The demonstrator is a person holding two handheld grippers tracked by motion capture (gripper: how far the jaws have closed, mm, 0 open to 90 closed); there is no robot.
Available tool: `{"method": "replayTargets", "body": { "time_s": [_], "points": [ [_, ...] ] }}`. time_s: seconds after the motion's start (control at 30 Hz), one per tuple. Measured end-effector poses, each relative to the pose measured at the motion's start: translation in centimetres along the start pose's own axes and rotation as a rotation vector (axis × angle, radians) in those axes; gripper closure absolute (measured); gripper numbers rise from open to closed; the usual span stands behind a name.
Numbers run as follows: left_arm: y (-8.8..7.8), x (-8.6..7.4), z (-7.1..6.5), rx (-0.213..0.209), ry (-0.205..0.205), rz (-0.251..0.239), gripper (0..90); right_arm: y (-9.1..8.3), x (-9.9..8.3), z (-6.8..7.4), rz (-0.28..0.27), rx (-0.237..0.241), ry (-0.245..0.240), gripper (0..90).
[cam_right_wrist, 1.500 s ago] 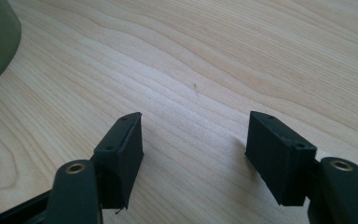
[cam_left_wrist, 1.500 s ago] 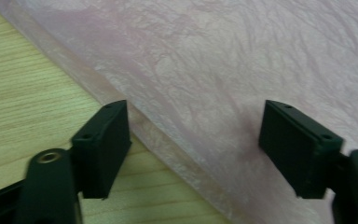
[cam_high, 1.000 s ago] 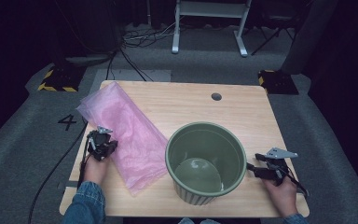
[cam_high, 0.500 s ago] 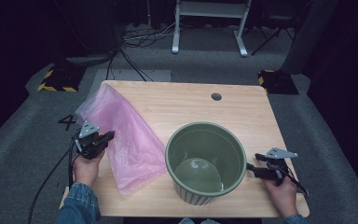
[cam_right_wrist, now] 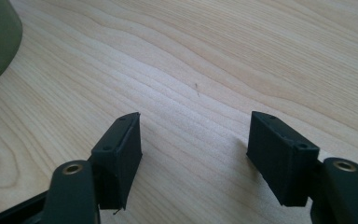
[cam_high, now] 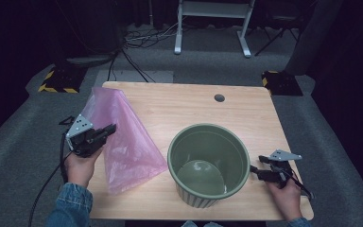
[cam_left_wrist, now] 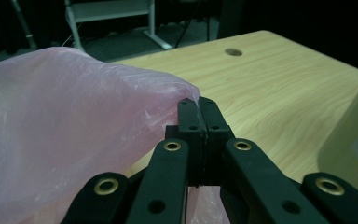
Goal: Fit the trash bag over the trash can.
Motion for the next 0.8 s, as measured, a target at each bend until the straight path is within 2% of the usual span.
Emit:
{"method": "replayTargets", "body": {
  "time_s": [0.3,0.47,0.8],
  "points": [
    [-2.4,2.8,-0.3,-0.056,0.065,-0.055,89.6,0.0,0.0,0.0,0.0,0.001,-0.002,34.3],
    [-3.6,4.1,-0.4,-0.098,0.117,-0.074,89.6,0.0,0.0,0.0,0.0,0.0,-0.001,34.2],
    [-5.5,6.9,-0.9,-0.142,0.152,-0.119,89.6,0.0,0.0,0.0,0.0,0.001,-0.002,34.0]
  ]
}}
Point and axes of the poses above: each handheld gripper's, and its own axes: y roughly forward along the jaws, x roughly out of its top, z roughly to its left, the point moved 2 cm from there along y, roughly forward along the jaws, and after that the axes turned 11 degrees about z, right-handed, at the moved point
